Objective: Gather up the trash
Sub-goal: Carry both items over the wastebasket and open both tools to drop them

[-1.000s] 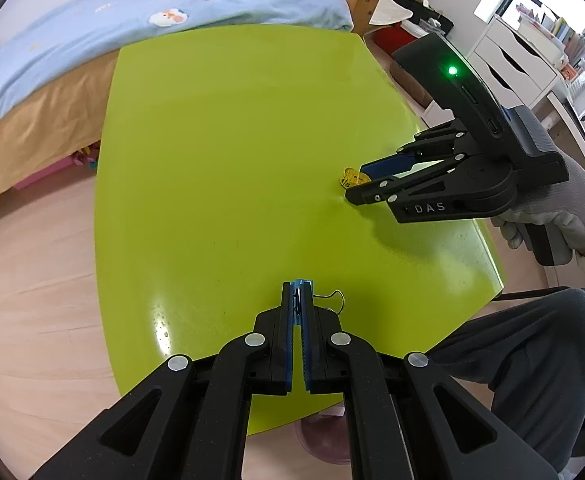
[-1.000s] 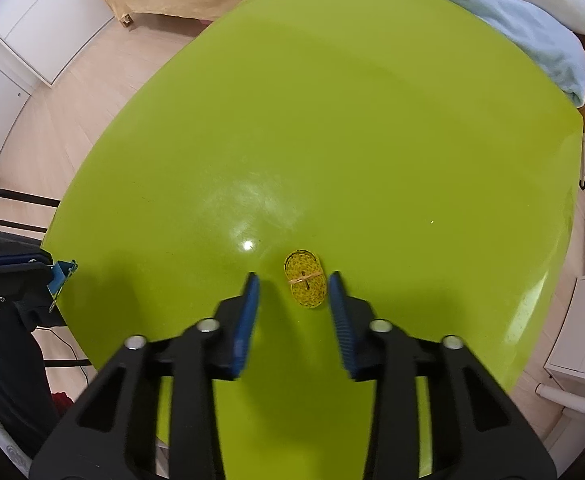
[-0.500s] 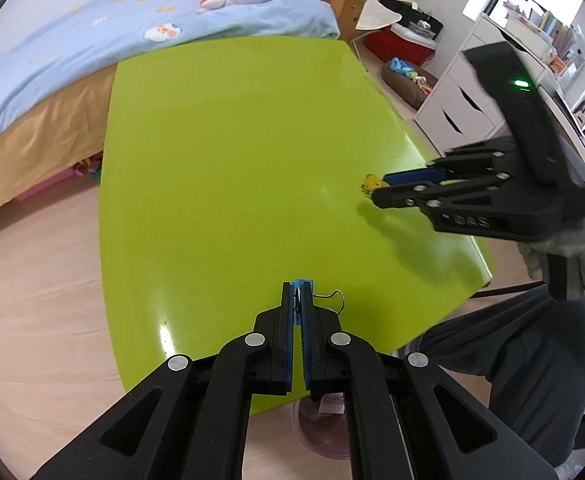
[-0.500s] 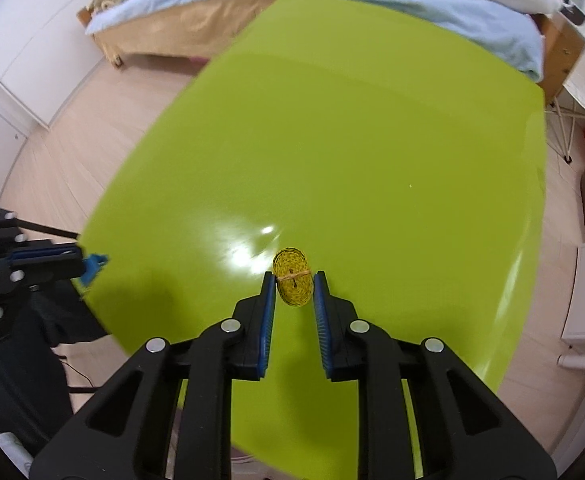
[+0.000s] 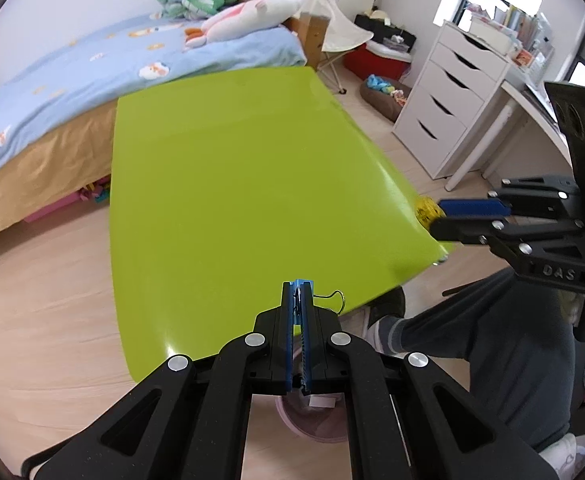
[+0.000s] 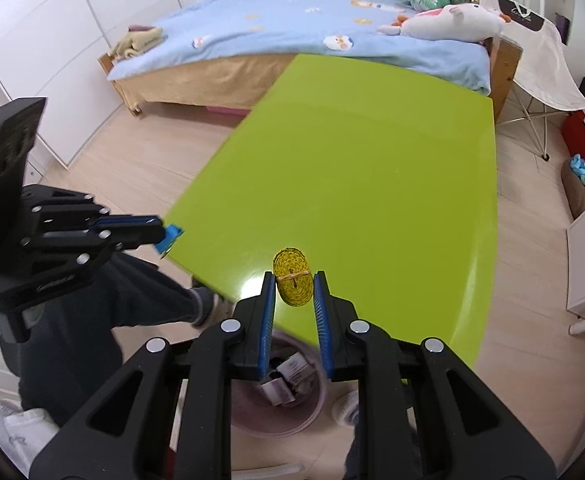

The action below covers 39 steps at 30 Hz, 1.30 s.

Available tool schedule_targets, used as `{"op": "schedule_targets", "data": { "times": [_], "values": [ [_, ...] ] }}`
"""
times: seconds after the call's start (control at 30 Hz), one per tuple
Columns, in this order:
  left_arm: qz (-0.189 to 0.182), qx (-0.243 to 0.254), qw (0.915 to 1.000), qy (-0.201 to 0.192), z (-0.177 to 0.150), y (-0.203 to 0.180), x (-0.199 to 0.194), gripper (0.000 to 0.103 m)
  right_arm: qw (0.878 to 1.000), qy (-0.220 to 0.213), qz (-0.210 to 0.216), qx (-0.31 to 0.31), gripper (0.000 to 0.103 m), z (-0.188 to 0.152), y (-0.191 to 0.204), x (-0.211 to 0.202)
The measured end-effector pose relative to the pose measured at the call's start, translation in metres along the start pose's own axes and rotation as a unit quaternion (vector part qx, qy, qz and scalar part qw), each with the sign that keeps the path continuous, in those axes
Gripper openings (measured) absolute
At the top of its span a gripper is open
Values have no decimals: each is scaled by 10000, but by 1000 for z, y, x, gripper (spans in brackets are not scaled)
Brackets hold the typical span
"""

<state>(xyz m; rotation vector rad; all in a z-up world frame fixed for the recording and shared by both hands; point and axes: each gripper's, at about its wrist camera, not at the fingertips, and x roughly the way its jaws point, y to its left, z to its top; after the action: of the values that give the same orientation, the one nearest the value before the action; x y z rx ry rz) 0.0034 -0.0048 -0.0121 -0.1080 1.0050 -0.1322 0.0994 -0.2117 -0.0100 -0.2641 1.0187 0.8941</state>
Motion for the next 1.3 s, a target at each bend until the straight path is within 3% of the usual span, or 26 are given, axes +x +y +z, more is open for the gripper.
{"op": "schedule_targets", "data": {
  "times": [0.17, 0.47, 0.83, 0.9, 0.97, 1.07, 1.3],
  "values": [
    [-37, 74, 9999, -109, -17, -12, -17, 4, 9999, -102, 48, 37, 19, -31, 18, -22],
    [-185, 132, 9996, -182, -45, -27, -31, 4, 9997, 151, 201, 51, 19, -76, 37, -17],
    [-272, 121, 9994, -188, -62, -28, -36, 4, 9984, 323, 468, -24, 20, -90, 50, -1],
    [-282, 129, 9993, -191, -63, -30, -37, 4, 9983, 331, 485, 3, 28, -90, 48, 1],
    [-302, 142, 9993, -194, -64, -30, -38, 4, 9986, 273, 447, 69, 69, -90, 45, 0],
    [-329, 171, 9991, -189, -65, -33, -38, 4, 9991, 162, 366, 168, 89, -90, 43, -5],
    [-477, 356, 9981, -134, -65, -45, -36, 4, 9990, -51, 109, 431, 96, -89, 31, -20]
  ]
}}
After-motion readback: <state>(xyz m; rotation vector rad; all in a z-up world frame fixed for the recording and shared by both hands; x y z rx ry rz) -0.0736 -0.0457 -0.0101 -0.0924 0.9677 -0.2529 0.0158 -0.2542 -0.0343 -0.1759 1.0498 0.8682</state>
